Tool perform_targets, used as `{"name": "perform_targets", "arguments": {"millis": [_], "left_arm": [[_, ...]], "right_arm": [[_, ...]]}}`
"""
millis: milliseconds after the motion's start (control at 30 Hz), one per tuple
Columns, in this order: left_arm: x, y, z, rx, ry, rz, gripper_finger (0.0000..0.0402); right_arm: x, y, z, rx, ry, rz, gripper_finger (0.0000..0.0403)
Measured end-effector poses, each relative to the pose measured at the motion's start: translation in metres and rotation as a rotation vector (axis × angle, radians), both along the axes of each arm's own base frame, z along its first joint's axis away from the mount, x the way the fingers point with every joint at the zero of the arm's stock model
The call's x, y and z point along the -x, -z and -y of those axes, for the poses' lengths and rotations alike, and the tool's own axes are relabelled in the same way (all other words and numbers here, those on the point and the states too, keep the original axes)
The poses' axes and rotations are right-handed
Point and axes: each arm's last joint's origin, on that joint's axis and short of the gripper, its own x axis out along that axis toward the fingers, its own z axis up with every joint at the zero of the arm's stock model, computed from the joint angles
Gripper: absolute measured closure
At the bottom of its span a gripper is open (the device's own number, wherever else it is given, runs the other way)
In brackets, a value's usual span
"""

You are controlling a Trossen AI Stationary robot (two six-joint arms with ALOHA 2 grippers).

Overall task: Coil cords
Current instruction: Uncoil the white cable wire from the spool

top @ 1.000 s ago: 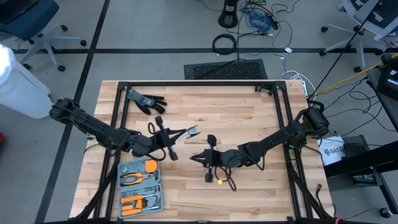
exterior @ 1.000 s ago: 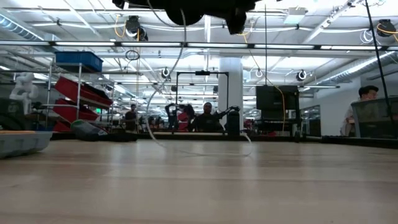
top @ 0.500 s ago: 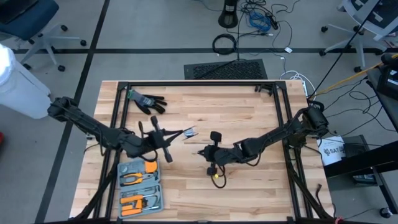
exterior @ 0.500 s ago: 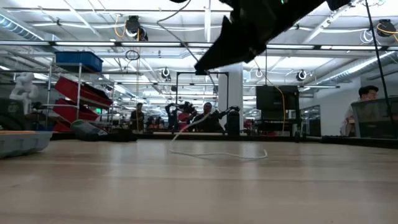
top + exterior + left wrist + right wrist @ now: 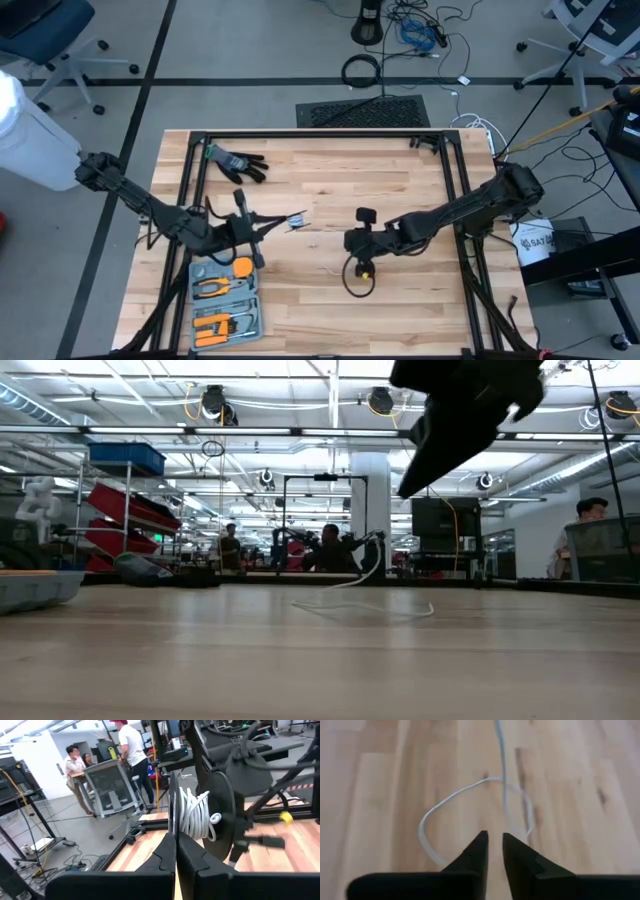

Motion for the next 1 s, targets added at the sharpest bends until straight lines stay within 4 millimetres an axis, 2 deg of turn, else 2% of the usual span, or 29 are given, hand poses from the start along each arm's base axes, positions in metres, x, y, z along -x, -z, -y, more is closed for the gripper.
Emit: {"name": "perform_targets", "arguments": {"millis": [167, 400, 567, 733, 1000], "left_arm": [[0.000, 0.000, 0.000, 0.024, 0.000, 0.008, 0.0401], [0.000, 0.002, 0.000, 0.012, 0.005, -0.013, 0.0401], [-0.001, 0.002, 0.002, 0.014, 0.099, -0.017, 0.0401], [-0.001, 0.002, 0.002, 0.015, 0.122, -0.017, 0.0401], [-0.002, 0.002, 0.003, 0.014, 0.123, -0.017, 0.0401]], "right_arm": [[0.010, -0.011, -0.001, -0.057, 0.020, 0.003, 0.0305], [-0.004, -0.028, -0.012, -0.032, -0.115, 0.223, 0.0262], [-0.009, -0.041, -0.020, 0.054, -0.091, 0.383, 0.0245], [-0.013, -0.052, -0.026, 0.100, -0.079, 0.510, 0.0229], [-0.021, -0.049, -0.031, 0.088, -0.096, 0.563, 0.0222]]}}
